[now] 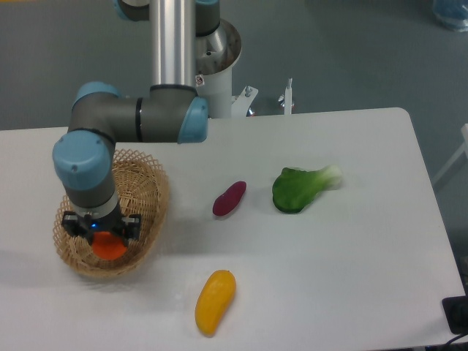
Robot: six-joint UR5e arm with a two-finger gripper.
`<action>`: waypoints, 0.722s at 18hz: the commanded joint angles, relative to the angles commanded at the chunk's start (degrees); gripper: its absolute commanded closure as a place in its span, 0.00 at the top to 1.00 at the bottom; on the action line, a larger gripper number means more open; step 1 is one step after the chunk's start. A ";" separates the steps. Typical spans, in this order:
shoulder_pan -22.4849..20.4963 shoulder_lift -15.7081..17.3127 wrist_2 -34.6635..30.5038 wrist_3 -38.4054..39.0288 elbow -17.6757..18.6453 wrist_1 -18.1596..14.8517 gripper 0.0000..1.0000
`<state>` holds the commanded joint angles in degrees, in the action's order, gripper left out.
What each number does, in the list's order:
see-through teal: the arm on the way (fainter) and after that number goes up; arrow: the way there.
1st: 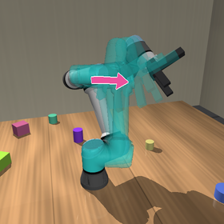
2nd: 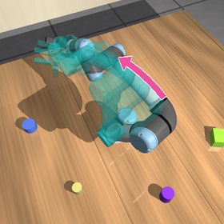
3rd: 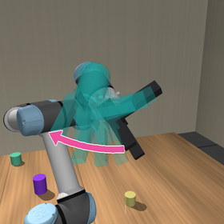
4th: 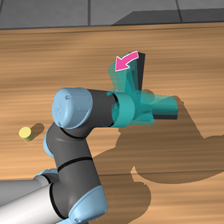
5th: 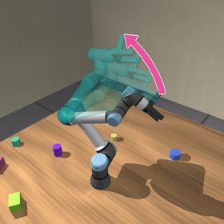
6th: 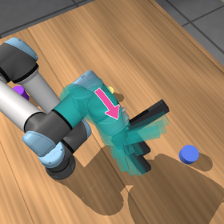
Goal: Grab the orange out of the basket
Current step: 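Lift the held orange out of the basket and carry it upward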
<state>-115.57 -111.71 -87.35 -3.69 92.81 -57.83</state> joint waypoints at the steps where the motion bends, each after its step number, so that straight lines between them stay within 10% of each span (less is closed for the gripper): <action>1: -1.49 0.35 -0.79 -0.87 0.00 -0.35 0.30; 13: -18.45 2.37 -1.86 -27.22 3.69 -0.53 0.29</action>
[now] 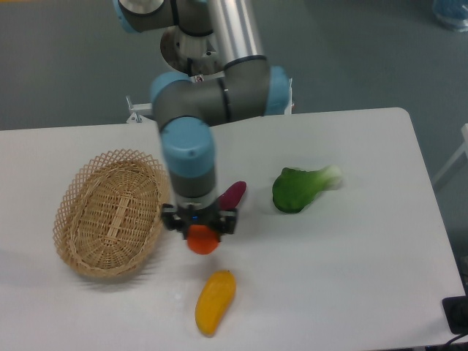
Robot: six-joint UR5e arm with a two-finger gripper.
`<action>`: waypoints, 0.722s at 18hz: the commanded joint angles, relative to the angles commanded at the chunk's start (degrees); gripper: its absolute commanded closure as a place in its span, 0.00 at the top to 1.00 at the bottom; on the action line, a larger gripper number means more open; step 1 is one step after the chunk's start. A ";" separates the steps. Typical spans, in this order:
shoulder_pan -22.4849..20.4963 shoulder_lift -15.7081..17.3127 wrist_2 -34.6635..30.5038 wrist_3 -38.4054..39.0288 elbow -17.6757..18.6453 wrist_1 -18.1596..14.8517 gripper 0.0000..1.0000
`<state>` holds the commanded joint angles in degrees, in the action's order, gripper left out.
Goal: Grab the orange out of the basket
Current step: 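Lift the held orange out of the basket and carry it upward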
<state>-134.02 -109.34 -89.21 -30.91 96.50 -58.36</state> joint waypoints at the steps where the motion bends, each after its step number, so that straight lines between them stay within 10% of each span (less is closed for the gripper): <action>1: -1.23 0.18 0.17 -3.33 0.00 -0.09 0.30; 13: -9.86 -1.14 -0.44 -34.39 -4.91 -1.31 0.32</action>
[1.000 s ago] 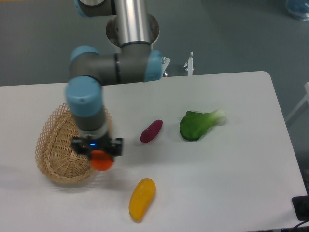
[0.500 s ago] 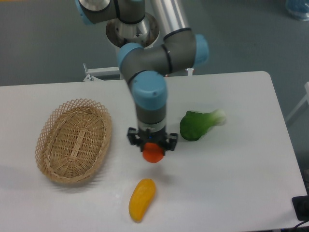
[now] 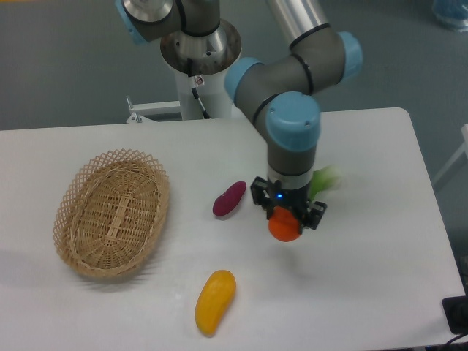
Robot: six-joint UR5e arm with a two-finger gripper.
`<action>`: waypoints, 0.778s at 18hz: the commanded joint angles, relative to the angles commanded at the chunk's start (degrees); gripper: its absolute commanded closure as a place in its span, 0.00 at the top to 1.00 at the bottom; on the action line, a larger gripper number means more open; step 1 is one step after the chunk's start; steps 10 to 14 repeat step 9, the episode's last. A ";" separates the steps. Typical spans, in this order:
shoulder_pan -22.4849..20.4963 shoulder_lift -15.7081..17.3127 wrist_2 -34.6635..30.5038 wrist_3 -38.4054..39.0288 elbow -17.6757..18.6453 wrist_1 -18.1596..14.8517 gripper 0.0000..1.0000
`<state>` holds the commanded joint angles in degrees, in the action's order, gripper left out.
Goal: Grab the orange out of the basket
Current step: 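Lift the held orange out of the basket and carry it upward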
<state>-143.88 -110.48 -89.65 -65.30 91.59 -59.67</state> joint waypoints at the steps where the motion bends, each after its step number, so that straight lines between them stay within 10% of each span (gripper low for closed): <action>1: 0.09 -0.09 -0.61 -0.09 -0.35 -0.61 0.32; 14: 0.18 -0.79 -2.99 -0.18 -0.36 -0.88 0.33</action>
